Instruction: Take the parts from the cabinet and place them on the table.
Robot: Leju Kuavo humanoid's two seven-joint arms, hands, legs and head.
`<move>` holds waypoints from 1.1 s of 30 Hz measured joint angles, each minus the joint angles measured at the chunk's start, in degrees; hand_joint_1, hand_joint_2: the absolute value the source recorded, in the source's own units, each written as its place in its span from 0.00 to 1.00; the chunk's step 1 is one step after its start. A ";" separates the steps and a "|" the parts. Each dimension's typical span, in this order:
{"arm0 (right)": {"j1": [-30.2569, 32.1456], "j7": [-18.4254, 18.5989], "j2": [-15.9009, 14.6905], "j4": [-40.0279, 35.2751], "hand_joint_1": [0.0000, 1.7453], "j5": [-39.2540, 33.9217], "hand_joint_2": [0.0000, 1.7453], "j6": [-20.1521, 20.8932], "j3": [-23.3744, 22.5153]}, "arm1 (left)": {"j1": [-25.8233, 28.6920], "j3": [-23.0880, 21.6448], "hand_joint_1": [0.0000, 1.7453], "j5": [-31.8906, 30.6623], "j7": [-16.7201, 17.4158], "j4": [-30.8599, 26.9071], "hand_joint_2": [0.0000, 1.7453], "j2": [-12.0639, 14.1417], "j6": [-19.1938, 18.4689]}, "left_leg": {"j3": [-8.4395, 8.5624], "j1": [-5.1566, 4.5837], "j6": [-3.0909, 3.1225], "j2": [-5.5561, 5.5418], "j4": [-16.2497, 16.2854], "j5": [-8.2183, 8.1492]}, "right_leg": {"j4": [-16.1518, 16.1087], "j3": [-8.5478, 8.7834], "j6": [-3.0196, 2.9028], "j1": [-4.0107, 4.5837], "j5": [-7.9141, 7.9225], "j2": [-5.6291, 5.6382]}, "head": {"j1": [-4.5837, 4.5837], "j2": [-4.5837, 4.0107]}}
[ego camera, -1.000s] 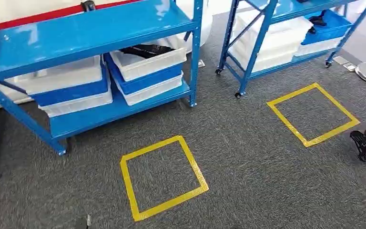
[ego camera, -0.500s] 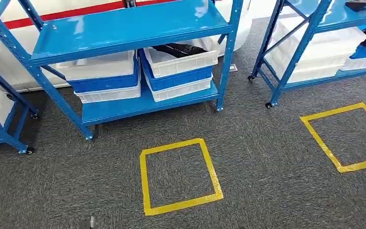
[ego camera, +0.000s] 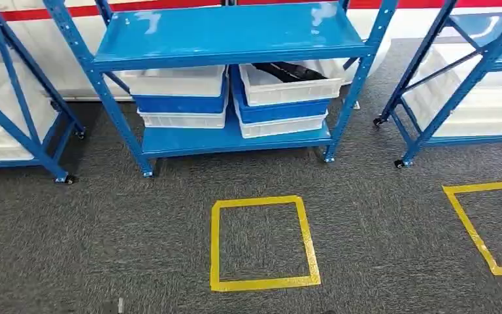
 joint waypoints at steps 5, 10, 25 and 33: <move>0.89 0.02 -0.35 0.00 0.00 0.04 0.00 -0.04 -0.37 | 0.18 0.00 0.00 -0.13 -0.94 0.00 0.00 -0.04 -0.52 | 0.16 -0.22 0.01 -2.27 0.14 -0.21 | 6.40 -4.60 1.08 0.02 -0.17 0.95 | 0.28 0.00; 0.50 0.04 -0.39 0.00 0.00 0.07 0.00 -0.04 -0.41 | 0.19 0.00 0.00 -0.50 -1.62 0.00 0.00 0.02 -0.63 | 0.19 -0.59 -1.48 -3.14 1.15 -1.46 | -6.92 1.26 0.08 0.16 5.25 1.03 | 0.30 0.00; 0.40 0.11 -0.11 0.00 0.00 0.07 0.00 -0.15 -0.66 | -0.12 -0.02 0.00 -0.72 -1.90 0.00 0.00 0.46 -0.52 | -1.51 -0.36 -1.67 -1.64 1.88 -0.64 | -7.09 2.65 -0.84 0.11 4.18 1.02 | -0.20 0.00; 0.39 0.17 -0.07 0.00 0.00 0.04 0.00 -0.17 -0.94 | -0.09 -0.02 0.00 -1.09 -1.53 0.00 0.00 0.35 -0.52 | 0.06 -0.04 0.23 -1.83 0.03 -0.24 | 11.16 -7.01 -0.28 0.19 -2.91 1.08 | 0.48 0.00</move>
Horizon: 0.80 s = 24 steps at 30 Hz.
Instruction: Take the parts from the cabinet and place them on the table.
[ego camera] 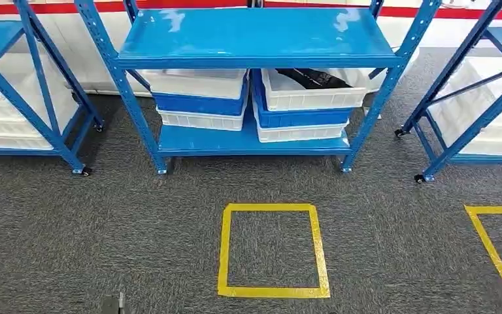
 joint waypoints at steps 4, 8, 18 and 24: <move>0.11 0.02 -0.26 0.00 0.00 0.00 0.00 0.00 -0.18 | 0.10 0.00 0.00 -0.02 0.13 0.00 0.00 -0.15 0.02 | 0.87 0.18 -0.65 -0.60 0.15 -0.69 | -12.44 4.90 2.29 -0.40 6.85 -0.02 | 0.20 0.00; -0.02 0.00 -0.24 0.00 0.00 -0.02 0.00 0.00 -0.22 | 0.07 0.00 0.00 -0.11 0.18 0.00 0.00 -0.13 0.07 | 0.92 -0.35 -1.98 -0.75 0.90 -1.96 | -17.98 7.70 0.39 -0.30 8.70 -0.01 | -0.02 0.00; 0.17 0.00 -0.26 0.00 0.00 -0.09 0.00 -0.04 -0.59 | 0.25 0.00 0.00 -0.13 0.18 0.00 0.00 -0.13 0.09 | -7.86 0.51 -3.38 0.02 14.86 -4.96 | -18.17 9.64 -1.64 -0.38 7.26 0.18 | -0.57 0.00; 0.18 -0.13 0.28 0.00 0.00 -0.09 0.00 -0.07 -0.63 | -0.20 -0.02 0.00 -0.20 0.24 0.00 0.00 0.17 0.11 | -2.08 -0.87 -0.77 0.33 0.70 -0.37 | -18.19 12.00 0.84 -0.03 6.89 0.04 | -0.83 0.00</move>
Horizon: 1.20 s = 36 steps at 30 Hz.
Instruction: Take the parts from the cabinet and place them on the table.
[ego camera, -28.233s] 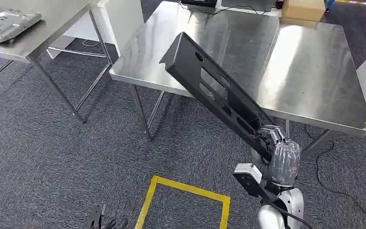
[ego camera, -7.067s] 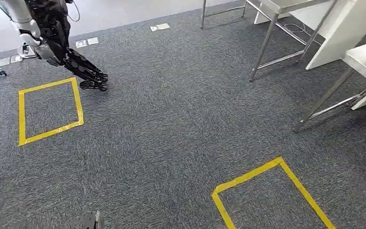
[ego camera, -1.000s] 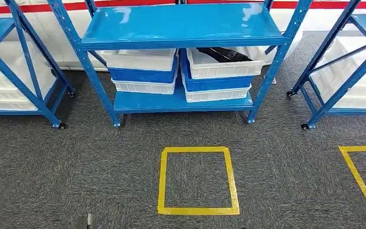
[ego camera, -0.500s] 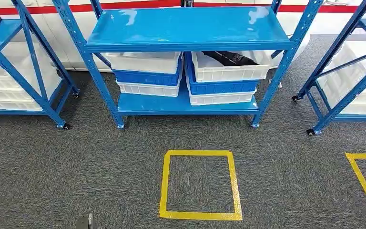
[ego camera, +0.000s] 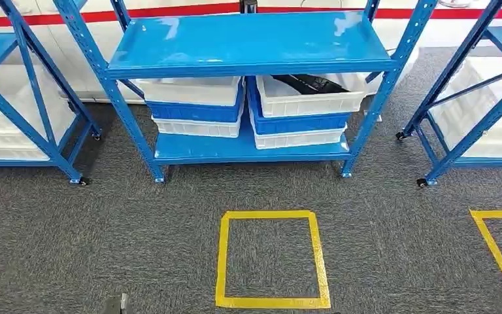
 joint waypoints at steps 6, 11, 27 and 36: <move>-0.14 0.00 -0.20 0.00 0.00 -0.02 0.00 -0.02 -0.02 | 0.08 0.02 0.00 0.00 0.07 0.00 0.00 -0.17 0.02 | 3.35 0.41 1.37 -0.35 -0.92 -0.24 | 14.97 -8.35 -0.61 -0.18 -7.01 0.08 | 0.58 0.00; 0.31 0.04 -0.55 0.00 0.00 -0.02 0.00 -0.02 -0.28 | 0.38 0.02 0.00 0.00 0.20 0.00 0.00 -0.44 0.00 | 5.46 1.01 0.12 -0.95 -0.66 -2.14 | 1.64 -5.38 2.74 -0.87 1.44 0.05 | 0.92 0.00; 0.45 0.00 -0.20 0.07 0.00 0.00 0.00 -0.02 -0.48 | 0.51 0.02 0.00 0.00 0.22 0.00 0.00 -0.18 0.02 | -1.53 -0.50 1.13 -0.05 1.92 1.80 | -0.76 -0.15 -2.78 0.43 -1.17 0.12 | 0.54 0.00; -0.28 0.00 0.00 0.09 0.00 0.07 0.00 0.11 -0.48 | 0.30 0.02 0.00 -0.07 0.44 0.00 0.00 -0.28 0.04 | 2.97 -0.71 2.85 -0.98 -1.20 0.37 | 13.75 -5.89 -1.18 0.66 -6.73 0.32 | 1.02 0.00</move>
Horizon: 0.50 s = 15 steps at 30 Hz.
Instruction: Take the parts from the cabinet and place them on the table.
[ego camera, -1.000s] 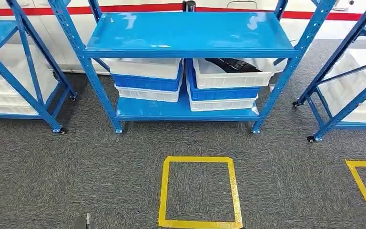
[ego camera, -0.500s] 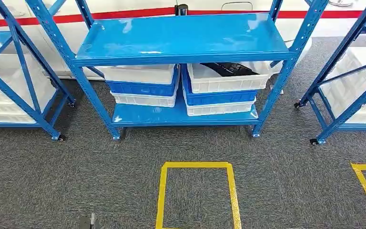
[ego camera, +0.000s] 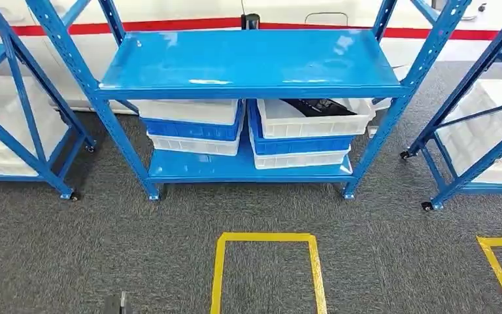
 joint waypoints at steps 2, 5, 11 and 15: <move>0.46 0.07 -0.22 0.00 0.00 0.00 0.00 0.00 -0.02 | 0.21 0.00 0.00 0.00 0.02 0.00 0.00 -0.15 -0.04 | 0.48 0.05 -0.31 -0.30 0.05 -0.65 | 3.35 -3.70 0.84 -0.37 -1.36 -0.01 | 0.11 0.00; 0.65 0.07 -0.53 0.00 0.00 0.02 0.00 0.00 -0.04 | 0.30 0.00 0.00 0.00 0.04 0.00 0.00 -0.35 -0.04 | 2.10 0.42 -1.26 -0.55 0.35 -2.08 | -8.48 -0.94 3.40 -0.99 5.39 -0.05 | 0.18 0.00; 0.71 0.04 -0.48 0.04 0.00 0.13 0.00 0.02 -0.09 | 0.13 0.00 0.00 0.00 0.11 0.00 0.00 -0.26 0.02 | 3.18 0.37 -3.02 -0.27 1.76 -4.03 | -13.82 2.25 -0.22 -1.36 8.66 -0.32 | -0.02 0.00; 0.61 -0.02 -0.46 0.04 0.00 0.13 0.00 0.02 -0.11 | 0.05 -0.02 0.00 -0.18 0.13 0.00 0.00 -0.28 0.20 | -5.72 1.24 -4.83 0.52 15.74 -7.82 | -13.98 3.32 -1.59 -1.19 7.63 -0.39 | -0.30 0.00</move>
